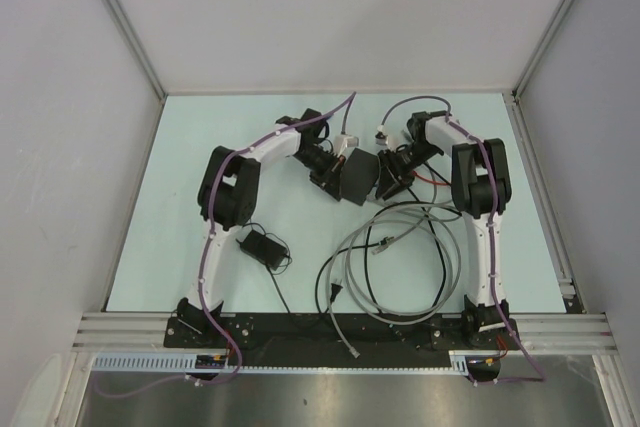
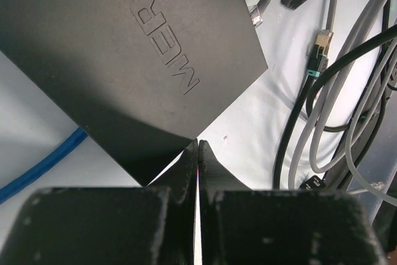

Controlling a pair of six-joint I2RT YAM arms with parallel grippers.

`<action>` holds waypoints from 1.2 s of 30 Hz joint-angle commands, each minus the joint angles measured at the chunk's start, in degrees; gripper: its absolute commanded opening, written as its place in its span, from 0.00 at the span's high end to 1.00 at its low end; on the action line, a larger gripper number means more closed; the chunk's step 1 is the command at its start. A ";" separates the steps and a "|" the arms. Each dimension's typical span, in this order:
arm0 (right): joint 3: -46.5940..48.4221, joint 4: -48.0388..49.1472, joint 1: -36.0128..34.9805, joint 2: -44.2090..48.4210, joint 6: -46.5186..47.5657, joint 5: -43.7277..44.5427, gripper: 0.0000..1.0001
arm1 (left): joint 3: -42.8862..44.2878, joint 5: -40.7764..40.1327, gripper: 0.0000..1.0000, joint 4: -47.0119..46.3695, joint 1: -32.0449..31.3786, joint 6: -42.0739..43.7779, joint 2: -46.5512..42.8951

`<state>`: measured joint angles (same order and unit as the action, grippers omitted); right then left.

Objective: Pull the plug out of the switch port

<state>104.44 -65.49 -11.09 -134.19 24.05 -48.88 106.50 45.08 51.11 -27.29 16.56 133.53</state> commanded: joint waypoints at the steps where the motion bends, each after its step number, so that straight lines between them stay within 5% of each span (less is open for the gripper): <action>1: 0.15 -0.42 -0.24 -1.16 0.12 -5.25 0.52 | 3.63 2.54 1.00 0.39 -0.66 1.72 -0.20; 6: -0.03 -0.16 -0.07 -2.92 -0.50 -7.63 0.52 | 4.16 8.18 1.00 4.08 -0.66 5.24 -3.36; 10: 1.37 0.45 0.02 -4.58 -1.11 -7.11 0.53 | 3.98 9.15 1.00 1.19 -0.66 0.24 -3.46; 21: 1.99 0.02 -0.51 -5.47 -0.67 -7.10 0.55 | 3.72 1.16 1.00 -2.60 -0.05 -4.96 1.99; 36: 3.05 0.98 -2.18 -6.61 -2.34 -6.66 0.58 | 1.17 0.70 1.00 -1.64 -0.49 -3.64 1.03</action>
<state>105.89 -65.84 -12.16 -139.35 22.22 -57.34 106.94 45.52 50.22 -27.62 11.60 134.93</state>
